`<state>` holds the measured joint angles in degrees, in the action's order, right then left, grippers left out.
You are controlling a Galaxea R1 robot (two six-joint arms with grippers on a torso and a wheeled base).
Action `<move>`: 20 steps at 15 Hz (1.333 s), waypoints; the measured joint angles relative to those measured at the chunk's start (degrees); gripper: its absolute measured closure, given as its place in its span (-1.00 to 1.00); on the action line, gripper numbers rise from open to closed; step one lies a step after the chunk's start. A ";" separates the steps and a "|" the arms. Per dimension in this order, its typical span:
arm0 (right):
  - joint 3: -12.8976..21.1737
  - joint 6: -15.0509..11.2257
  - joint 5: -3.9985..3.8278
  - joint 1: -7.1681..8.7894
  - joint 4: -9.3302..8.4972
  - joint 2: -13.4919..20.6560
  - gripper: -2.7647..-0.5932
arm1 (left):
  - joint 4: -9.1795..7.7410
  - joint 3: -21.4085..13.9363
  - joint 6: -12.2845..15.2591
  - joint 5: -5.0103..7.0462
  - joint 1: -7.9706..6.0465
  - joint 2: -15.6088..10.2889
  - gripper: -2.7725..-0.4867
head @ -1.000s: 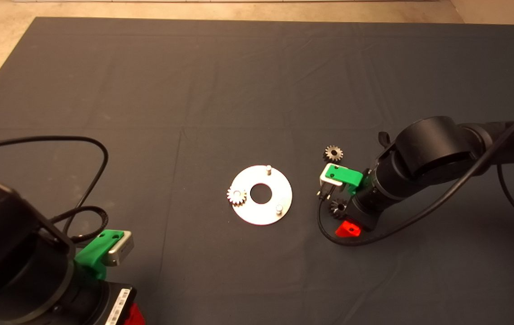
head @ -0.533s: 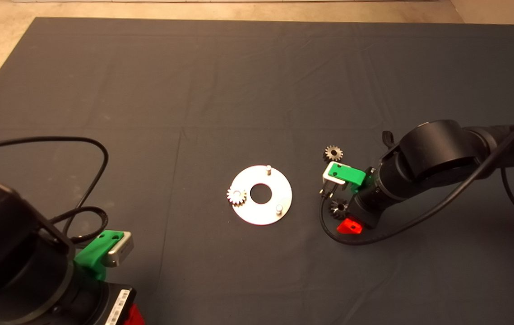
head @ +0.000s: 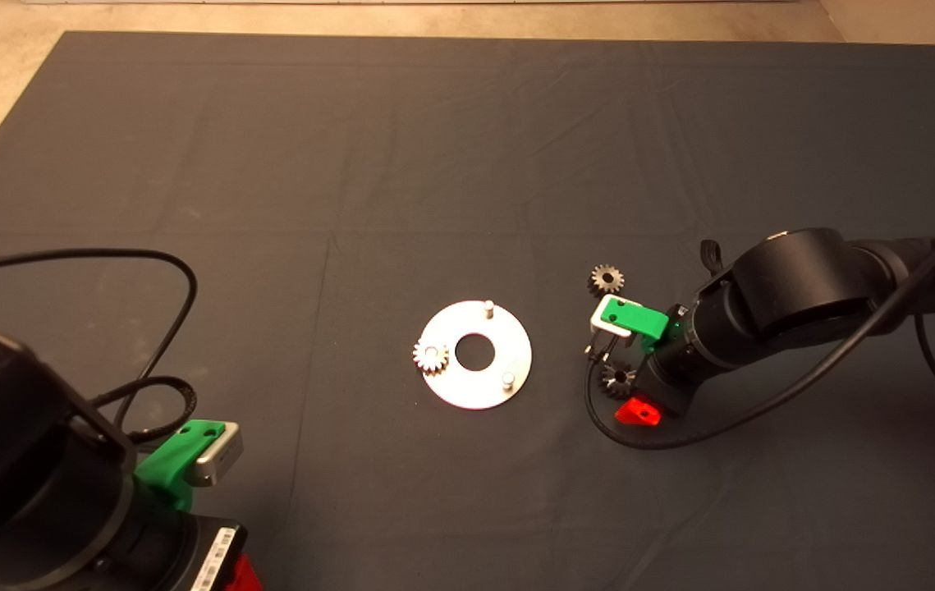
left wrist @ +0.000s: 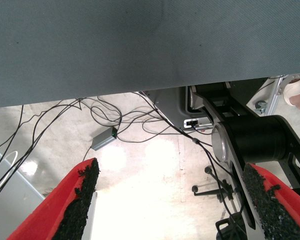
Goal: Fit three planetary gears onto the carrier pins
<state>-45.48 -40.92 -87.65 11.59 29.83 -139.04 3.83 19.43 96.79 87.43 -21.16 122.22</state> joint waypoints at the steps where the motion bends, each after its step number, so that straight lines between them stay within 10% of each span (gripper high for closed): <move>1: 0.15 0.00 -0.02 -0.18 0.75 0.18 -0.93 | -0.02 -0.04 0.00 0.00 0.01 -0.01 -0.36; 20: 1.08 -0.29 -0.02 -2.21 4.75 0.29 -0.26 | -0.89 -0.06 0.00 0.02 0.02 0.00 -0.36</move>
<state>-44.40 -41.21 -87.67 9.39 34.58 -138.75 2.94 19.37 96.79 87.46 -21.14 122.22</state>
